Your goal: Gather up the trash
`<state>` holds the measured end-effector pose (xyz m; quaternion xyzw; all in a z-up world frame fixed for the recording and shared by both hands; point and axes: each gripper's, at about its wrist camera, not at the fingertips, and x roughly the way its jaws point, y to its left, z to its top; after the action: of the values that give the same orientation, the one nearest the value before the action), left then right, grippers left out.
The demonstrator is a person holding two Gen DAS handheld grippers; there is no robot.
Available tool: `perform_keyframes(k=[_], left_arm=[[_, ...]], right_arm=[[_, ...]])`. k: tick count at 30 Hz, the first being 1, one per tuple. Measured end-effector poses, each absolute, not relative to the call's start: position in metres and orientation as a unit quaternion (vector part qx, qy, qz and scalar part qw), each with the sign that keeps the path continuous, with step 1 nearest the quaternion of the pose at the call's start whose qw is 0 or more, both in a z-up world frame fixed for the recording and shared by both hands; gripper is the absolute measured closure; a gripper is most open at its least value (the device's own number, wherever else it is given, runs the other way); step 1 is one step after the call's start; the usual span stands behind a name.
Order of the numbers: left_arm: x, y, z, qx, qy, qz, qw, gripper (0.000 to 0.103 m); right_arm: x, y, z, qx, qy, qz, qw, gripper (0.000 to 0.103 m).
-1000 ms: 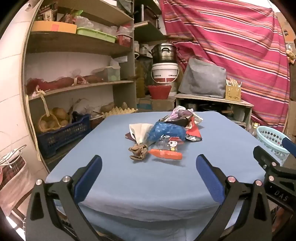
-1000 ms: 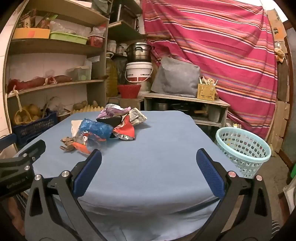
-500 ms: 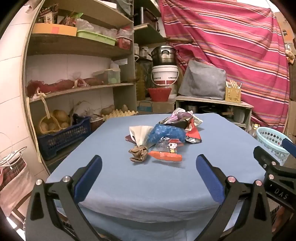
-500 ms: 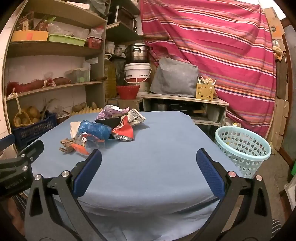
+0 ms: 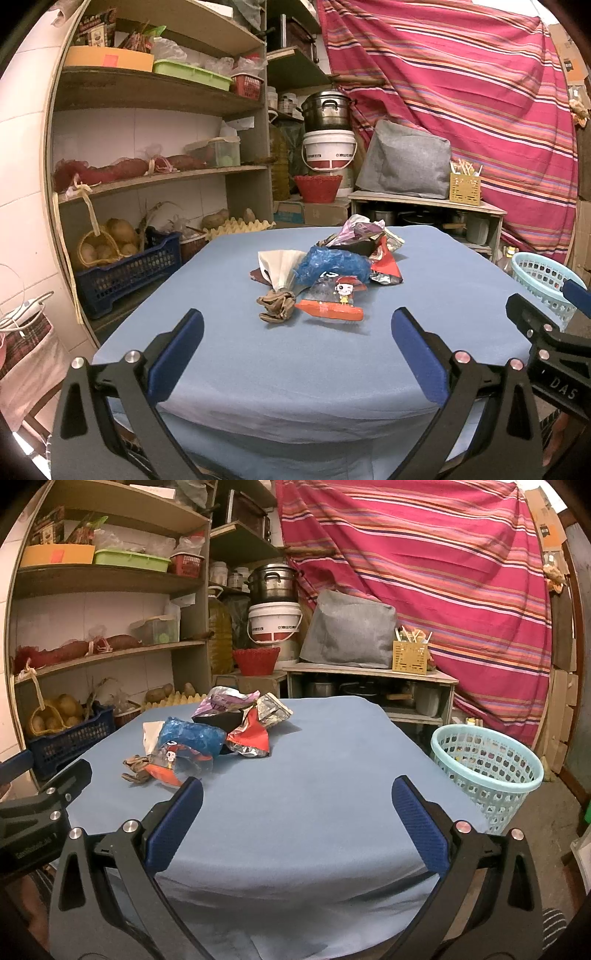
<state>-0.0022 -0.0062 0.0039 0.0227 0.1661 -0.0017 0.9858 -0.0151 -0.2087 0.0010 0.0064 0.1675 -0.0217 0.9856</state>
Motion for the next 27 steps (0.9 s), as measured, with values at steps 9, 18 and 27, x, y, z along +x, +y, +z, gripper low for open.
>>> perform_keyframes(k=[9,18,27], left_arm=[[-0.0024,-0.0071,0.0058,0.022,0.166,-0.002,0.986,0.004],[-0.0028,-0.0083,0.0064,0.025,0.166,-0.001,0.986,0.004],[-0.0058,-0.0071,0.0096,0.023,0.165,-0.003,0.986,0.004]], right_arm=[[-0.0153,-0.2086,0.0012,0.007,0.168,-0.021,0.986,0.004],[-0.0161,-0.2059,-0.0006,0.006,0.17,-0.019,0.985,0.004],[-0.0162,-0.2055,-0.0013,0.007,0.169,-0.019,0.985,0.004]])
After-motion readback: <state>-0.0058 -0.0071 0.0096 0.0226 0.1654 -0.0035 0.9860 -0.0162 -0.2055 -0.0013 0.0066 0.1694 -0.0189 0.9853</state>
